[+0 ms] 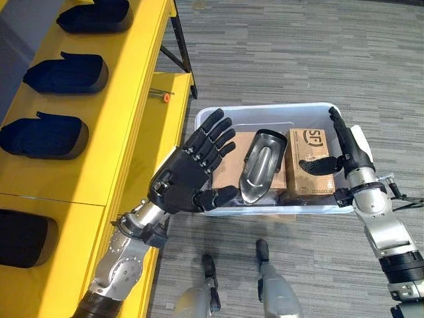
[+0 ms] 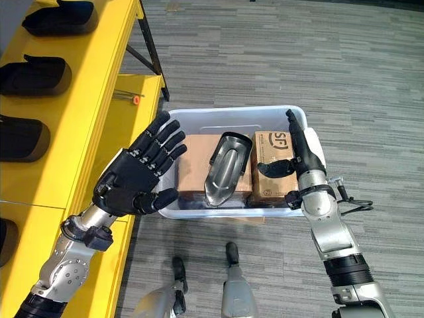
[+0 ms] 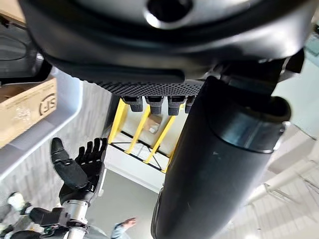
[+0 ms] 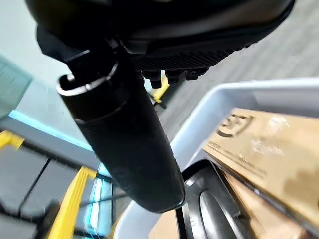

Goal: Move parts from the plastic box to the shelf.

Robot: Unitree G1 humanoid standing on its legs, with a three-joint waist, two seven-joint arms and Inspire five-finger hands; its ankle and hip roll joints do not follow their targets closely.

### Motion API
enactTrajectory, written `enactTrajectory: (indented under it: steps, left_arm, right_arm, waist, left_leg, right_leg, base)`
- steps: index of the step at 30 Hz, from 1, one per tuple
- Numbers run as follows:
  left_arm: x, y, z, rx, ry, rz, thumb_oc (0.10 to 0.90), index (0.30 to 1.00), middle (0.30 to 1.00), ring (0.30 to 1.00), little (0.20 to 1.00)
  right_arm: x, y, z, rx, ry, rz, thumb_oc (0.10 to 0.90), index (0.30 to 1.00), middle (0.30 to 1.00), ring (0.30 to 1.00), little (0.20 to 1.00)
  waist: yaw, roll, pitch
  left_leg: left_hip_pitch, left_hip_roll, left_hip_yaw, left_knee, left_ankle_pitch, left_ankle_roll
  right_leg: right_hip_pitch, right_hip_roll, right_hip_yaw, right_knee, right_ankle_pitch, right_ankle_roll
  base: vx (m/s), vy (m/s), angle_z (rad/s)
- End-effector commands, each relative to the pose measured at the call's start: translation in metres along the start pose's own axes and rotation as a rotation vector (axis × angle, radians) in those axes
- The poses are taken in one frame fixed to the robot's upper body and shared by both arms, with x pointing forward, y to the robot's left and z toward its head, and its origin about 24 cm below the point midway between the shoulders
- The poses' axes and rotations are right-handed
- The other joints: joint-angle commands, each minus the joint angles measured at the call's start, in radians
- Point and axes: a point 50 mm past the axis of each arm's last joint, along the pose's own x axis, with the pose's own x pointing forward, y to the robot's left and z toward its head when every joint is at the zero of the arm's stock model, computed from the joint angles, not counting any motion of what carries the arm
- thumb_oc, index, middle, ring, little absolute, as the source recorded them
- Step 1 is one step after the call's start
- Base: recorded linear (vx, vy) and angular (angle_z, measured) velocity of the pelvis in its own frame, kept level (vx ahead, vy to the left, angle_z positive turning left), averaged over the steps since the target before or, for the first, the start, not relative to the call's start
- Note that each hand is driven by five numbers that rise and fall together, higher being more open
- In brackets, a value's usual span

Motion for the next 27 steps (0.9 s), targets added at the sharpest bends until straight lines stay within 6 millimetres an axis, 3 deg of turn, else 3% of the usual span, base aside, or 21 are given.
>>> enactTrajectory:
  steps: [1, 7, 12, 18, 23, 27]
  left_arm:
    - [0.023, -0.029, 0.029, 0.063, -0.197, -0.172, 0.9, 1.0, 1.0, 1.0, 1.0]
    - [0.026, -0.03, 0.024, 0.048, -0.205, -0.154, 0.9, 1.0, 1.0, 1.0, 1.0]
    - [0.026, -0.03, 0.019, 0.045, -0.193, -0.143, 0.9, 1.0, 1.0, 1.0, 1.0]
    - [0.023, -0.029, 0.015, 0.042, -0.184, -0.124, 0.9, 1.0, 1.0, 1.0, 1.0]
    - [0.023, -0.029, 0.012, 0.047, -0.181, -0.112, 0.9, 1.0, 1.0, 1.0, 1.0]
    - [0.023, -0.031, 0.012, 0.058, -0.189, -0.115, 0.9, 1.0, 1.0, 1.0, 1.0]
  right_arm:
    - [0.016, -0.019, 0.077, 0.246, -0.305, -0.141, 0.9, 1.0, 1.0, 1.0, 1.0]
    - [0.019, 0.011, 0.103, 0.553, -0.312, -0.032, 0.9, 1.0, 1.0, 1.0, 1.0]
    - [0.018, 0.03, 0.11, 0.723, -0.261, 0.034, 0.9, 1.0, 1.0, 1.0, 1.0]
    - [0.011, 0.056, 0.112, 0.929, -0.211, 0.093, 0.9, 1.0, 1.0, 1.0, 1.0]
    - [0.006, 0.07, 0.109, 0.963, -0.169, 0.103, 0.9, 1.0, 1.0, 1.0, 1.0]
    - [0.005, 0.082, 0.093, 0.956, -0.088, 0.057, 0.9, 1.0, 1.0, 1.0, 1.0]
  waist:
    - [0.004, 0.022, -0.081]
    - [0.002, 0.054, -0.092]
    - [0.009, 0.058, -0.108]
    - [0.017, 0.059, -0.122]
    - [0.018, 0.061, -0.128]
    - [0.02, 0.064, -0.128]
  left_leg:
    - [-0.013, 0.155, 0.016, 0.067, -0.093, -0.04]
    - [0.01, 0.14, 0.023, 0.057, -0.091, -0.04]
    - [0.022, 0.139, 0.025, 0.056, -0.09, -0.041]
    - [0.037, 0.134, 0.022, 0.068, -0.099, -0.037]
    - [0.042, 0.129, 0.023, 0.073, -0.105, -0.034]
    - [0.04, 0.118, 0.021, 0.088, -0.115, -0.028]
  right_leg:
    - [-0.063, -0.087, -0.015, 0.193, -0.175, 0.05]
    - [-0.046, -0.089, -0.001, 0.19, -0.182, 0.046]
    - [-0.029, -0.092, -0.001, 0.186, -0.184, 0.047]
    - [-0.011, -0.092, 0.005, 0.188, -0.186, 0.049]
    - [-0.004, -0.094, 0.007, 0.187, -0.186, 0.052]
    - [-0.001, -0.098, 0.014, 0.188, -0.184, 0.056]
  base:
    - [-0.01, 0.045, -0.08]
    - [0.03, 0.06, -0.1]
    - [0.05, 0.007, -0.01]
    - [0.04, -0.006, 0.0]
    - [0.04, 0.019, -0.01]
    - [0.04, 0.045, 0.0]
